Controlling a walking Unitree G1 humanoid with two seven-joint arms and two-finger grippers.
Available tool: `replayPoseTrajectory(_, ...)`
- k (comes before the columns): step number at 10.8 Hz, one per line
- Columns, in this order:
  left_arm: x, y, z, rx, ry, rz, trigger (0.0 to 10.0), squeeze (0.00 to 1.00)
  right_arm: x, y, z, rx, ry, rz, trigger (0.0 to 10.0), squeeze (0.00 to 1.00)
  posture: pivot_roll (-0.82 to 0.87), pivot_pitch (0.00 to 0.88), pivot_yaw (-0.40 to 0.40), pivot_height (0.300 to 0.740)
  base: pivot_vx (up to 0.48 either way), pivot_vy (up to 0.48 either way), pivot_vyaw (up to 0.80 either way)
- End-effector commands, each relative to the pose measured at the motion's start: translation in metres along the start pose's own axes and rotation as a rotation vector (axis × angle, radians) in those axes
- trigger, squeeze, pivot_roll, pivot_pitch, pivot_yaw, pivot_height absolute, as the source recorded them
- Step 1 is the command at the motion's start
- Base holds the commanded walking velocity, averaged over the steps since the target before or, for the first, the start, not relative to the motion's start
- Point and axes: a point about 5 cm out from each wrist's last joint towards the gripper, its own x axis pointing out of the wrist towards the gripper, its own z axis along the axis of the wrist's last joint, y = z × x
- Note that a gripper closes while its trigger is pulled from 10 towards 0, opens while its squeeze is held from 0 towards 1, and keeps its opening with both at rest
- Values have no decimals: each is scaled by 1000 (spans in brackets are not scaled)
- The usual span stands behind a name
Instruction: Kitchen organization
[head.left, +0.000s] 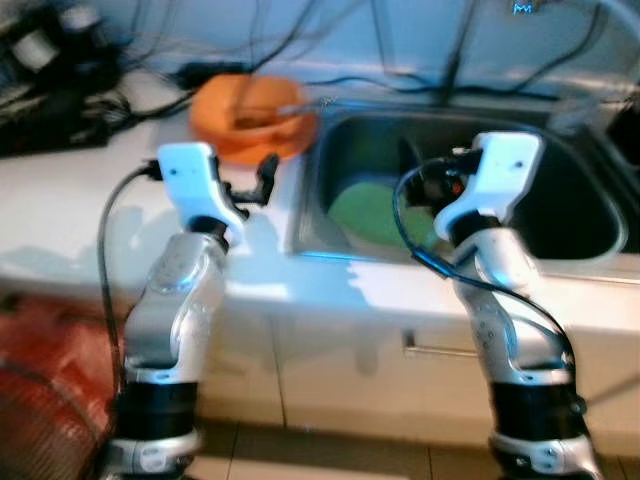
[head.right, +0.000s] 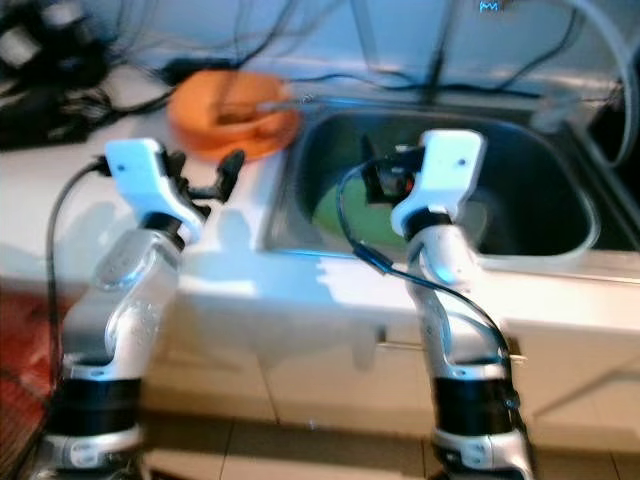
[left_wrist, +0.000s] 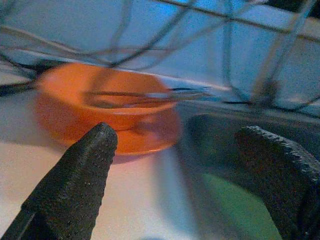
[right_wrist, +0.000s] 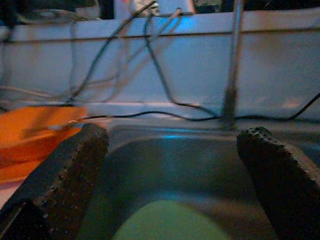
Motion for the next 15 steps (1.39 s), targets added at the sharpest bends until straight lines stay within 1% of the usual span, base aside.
replayPoseTrajectory(1, -1, 10, 5, 20, -5, 24, 10000, 0, 2, 12, 7, 11, -35, 36, 10000, 0, -50, 52, -24, 740, 0, 0, 0)
replayPoseTrajectory(3, -1, 10, 7, 6, -17, 27, 10000, 0, 3, 12, 7, 4, -34, 37, 10000, 0, -50, 54, -26, 740, 0, 0, 0)
replayPoseTrajectory(7, -2, 15, -2, -11, 34, 67, 10000, 0, 2, 13, 6, 6, -26, 41, 10000, 0, -50, 59, -22, 740, 0, 0, 0)
replayPoseTrajectory(11, -1, 18, -4, 0, 52, 82, 10000, 0, 1, 13, 3, 17, -12, 43, 10000, 0, -51, 65, -19, 740, 0, 0, 0)
replayPoseTrajectory(13, 2, 29, -5, -8, 69, 136, 10000, 0, -1, 12, 2, 33, 3, 46, 10000, 0, -58, 70, -20, 740, 0, 0, 0)
replayPoseTrajectory(14, 6, 36, -1, -20, 61, 173, 10000, 0, -2, 10, 1, 36, 9, 46, 10000, 0, -62, 73, -20, 740, 0, 0, 0)
replayPoseTrajectory(15, 7, 38, 1, -18, 54, 185, 10000, 0, -2, 10, 1, 36, 11, 45, 10000, 0, -62, 75, -20, 740, 0, 0, 0)
